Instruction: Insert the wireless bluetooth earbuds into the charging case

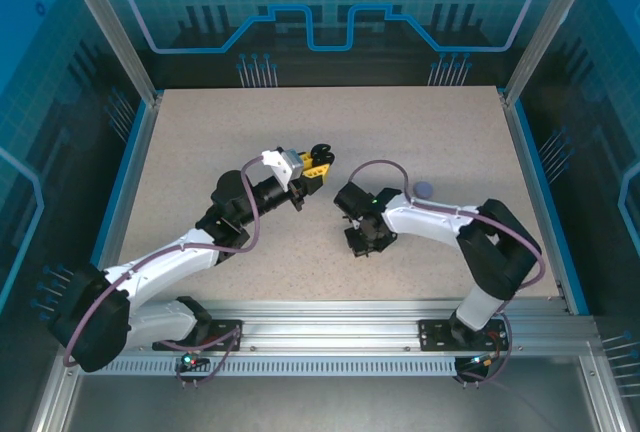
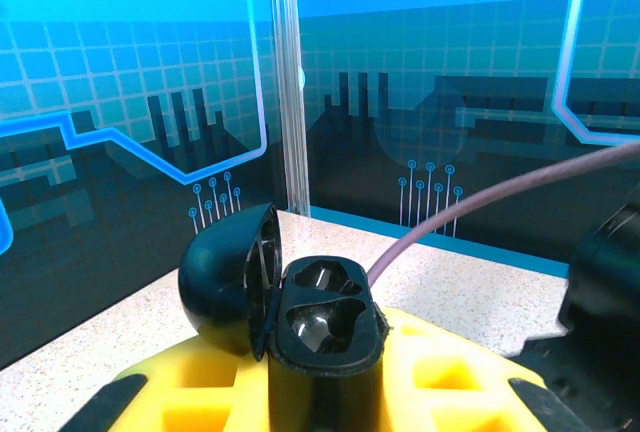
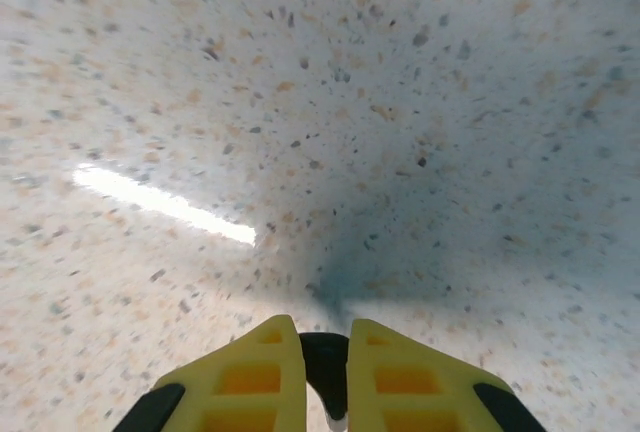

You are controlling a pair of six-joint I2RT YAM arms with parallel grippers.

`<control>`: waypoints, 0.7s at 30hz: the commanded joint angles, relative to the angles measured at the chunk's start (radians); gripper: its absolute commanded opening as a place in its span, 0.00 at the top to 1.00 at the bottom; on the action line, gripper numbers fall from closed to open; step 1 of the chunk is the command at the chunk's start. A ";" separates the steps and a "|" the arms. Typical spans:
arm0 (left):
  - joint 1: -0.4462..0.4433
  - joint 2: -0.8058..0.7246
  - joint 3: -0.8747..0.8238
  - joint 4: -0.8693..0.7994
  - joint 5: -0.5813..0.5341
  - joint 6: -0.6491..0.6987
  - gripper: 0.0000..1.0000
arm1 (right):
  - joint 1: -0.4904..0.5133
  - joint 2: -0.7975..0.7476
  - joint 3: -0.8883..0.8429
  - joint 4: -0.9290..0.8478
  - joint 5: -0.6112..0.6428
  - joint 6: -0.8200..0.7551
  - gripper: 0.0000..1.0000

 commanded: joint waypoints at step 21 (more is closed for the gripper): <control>-0.023 0.140 0.081 0.099 0.254 0.045 1.00 | -0.122 -0.555 0.303 0.297 -0.053 -0.216 0.90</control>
